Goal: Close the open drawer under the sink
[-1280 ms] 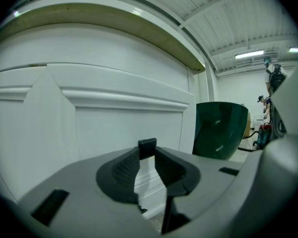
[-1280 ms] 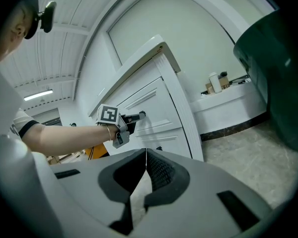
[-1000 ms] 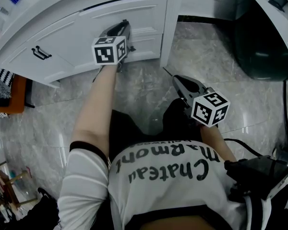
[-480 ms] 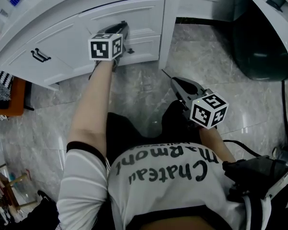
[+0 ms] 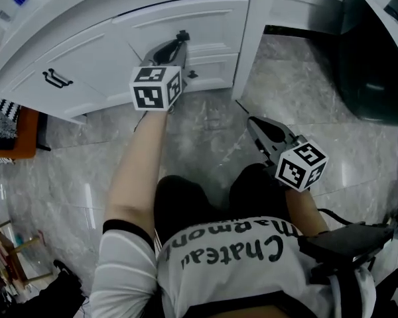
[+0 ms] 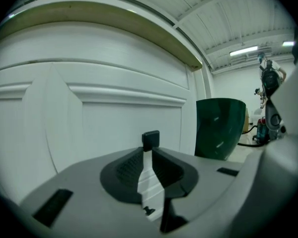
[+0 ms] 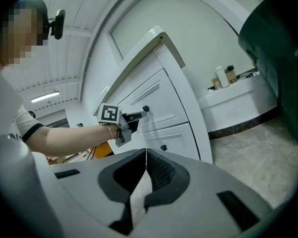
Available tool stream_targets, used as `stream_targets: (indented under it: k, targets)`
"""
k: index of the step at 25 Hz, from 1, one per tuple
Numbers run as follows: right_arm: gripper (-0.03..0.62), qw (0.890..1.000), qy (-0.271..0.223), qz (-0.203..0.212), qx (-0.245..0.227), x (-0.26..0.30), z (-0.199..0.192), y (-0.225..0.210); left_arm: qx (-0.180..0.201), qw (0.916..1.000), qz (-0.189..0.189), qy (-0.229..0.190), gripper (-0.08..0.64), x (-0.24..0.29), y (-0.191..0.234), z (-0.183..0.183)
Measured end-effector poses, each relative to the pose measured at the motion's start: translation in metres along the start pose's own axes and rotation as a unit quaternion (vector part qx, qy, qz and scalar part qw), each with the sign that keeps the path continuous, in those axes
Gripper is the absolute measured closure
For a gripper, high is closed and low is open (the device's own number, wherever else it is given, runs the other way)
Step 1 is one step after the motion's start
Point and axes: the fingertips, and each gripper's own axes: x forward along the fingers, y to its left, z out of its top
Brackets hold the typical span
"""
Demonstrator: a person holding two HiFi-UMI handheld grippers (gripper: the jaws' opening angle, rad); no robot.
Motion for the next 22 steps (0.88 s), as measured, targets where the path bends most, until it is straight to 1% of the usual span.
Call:
stream_targets:
  k: [3,6,9,10,12,14,16,18,20,22]
  targets:
    - [0.580,0.999,0.023,0.010,0.022,0.011,-0.007,0.004,-0.014,0.9998,-0.014,0.004,0.506,-0.007,-0.003,-0.004]
    - [0.580,0.997,0.060,0.036,0.032,0.010,-0.009,0.025,-0.021,0.9991,-0.022,0.029,0.534,-0.024,-0.010,-0.014]
    - [0.580,0.994,0.076,0.064,0.048,0.005,0.004,0.051,-0.037,0.9968,-0.031,0.063,0.548,-0.050,-0.023,-0.015]
    - [0.580,0.992,0.079,0.077,0.054,0.002,0.013,0.061,-0.046,0.9956,-0.037,0.072,0.549,-0.061,-0.030,-0.013]
    - [0.580,0.990,0.083,0.091,0.065,-0.004,0.035,0.078,-0.080,0.9918,-0.060,0.080,0.551,-0.087,-0.047,-0.003]
    - [0.580,0.989,0.089,0.096,0.076,-0.010,0.058,0.094,-0.122,0.9854,-0.091,0.076,0.551,-0.122,-0.069,0.011]
    - [0.581,0.987,0.099,0.099,0.075,-0.018,0.083,0.111,-0.154,0.9786,-0.115,0.073,0.551,-0.162,-0.089,0.029]
    - [0.581,0.987,0.109,0.101,0.063,-0.030,0.110,0.124,-0.181,0.9728,-0.122,0.078,0.551,-0.201,-0.107,0.045]
    - [0.581,0.988,0.111,0.097,0.054,-0.044,0.141,0.132,-0.204,0.9678,-0.119,0.087,0.551,-0.236,-0.119,0.064]
    - [0.581,0.989,0.108,0.091,0.051,-0.058,0.174,0.140,-0.218,0.9647,-0.115,0.094,0.551,-0.264,-0.126,0.090]
